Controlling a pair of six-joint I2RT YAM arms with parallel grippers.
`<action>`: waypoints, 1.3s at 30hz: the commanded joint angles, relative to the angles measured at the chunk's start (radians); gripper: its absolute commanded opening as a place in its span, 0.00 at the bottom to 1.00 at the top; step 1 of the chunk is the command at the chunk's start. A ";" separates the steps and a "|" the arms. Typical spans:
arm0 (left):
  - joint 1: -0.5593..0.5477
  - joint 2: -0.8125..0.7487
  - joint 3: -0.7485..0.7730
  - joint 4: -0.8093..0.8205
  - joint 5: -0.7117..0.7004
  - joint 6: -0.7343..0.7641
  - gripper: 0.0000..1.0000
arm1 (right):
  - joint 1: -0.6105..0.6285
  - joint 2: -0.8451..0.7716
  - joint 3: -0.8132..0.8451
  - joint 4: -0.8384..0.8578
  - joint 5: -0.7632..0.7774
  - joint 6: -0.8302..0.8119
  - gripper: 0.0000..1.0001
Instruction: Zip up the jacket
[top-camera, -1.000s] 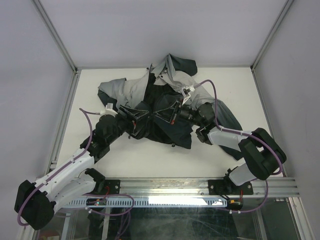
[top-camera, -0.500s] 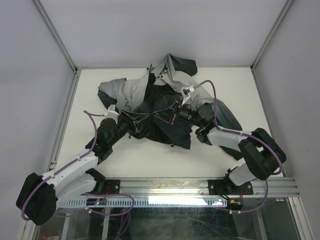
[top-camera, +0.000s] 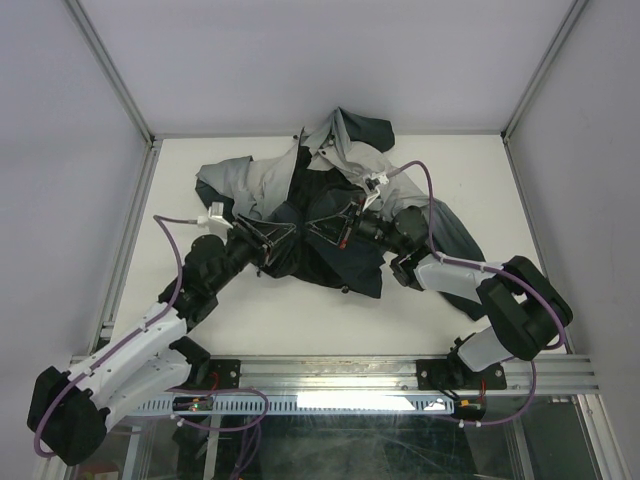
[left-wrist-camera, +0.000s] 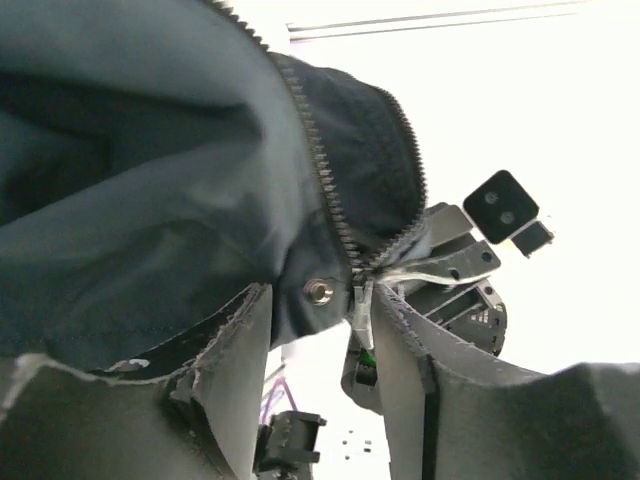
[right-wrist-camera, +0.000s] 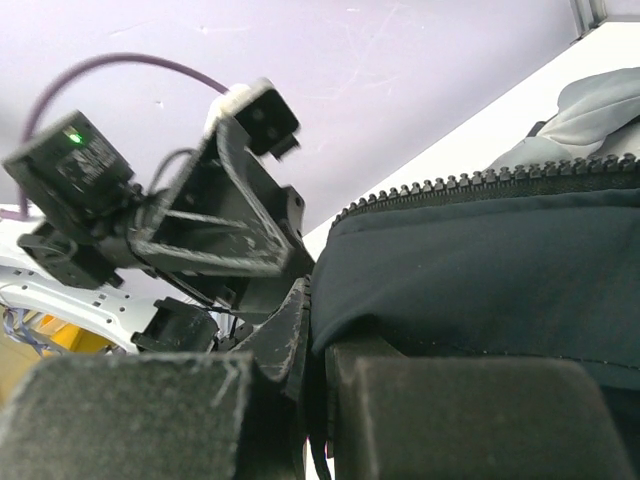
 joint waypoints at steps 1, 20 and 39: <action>-0.001 -0.029 0.163 -0.158 -0.026 0.385 0.49 | 0.005 -0.030 0.030 -0.001 0.045 -0.037 0.00; -0.018 -0.115 0.167 -0.183 0.207 1.541 0.71 | 0.005 -0.070 0.045 -0.094 0.088 -0.035 0.00; -0.086 0.002 0.085 0.074 0.197 2.077 0.68 | 0.006 -0.088 0.036 -0.117 0.113 -0.024 0.00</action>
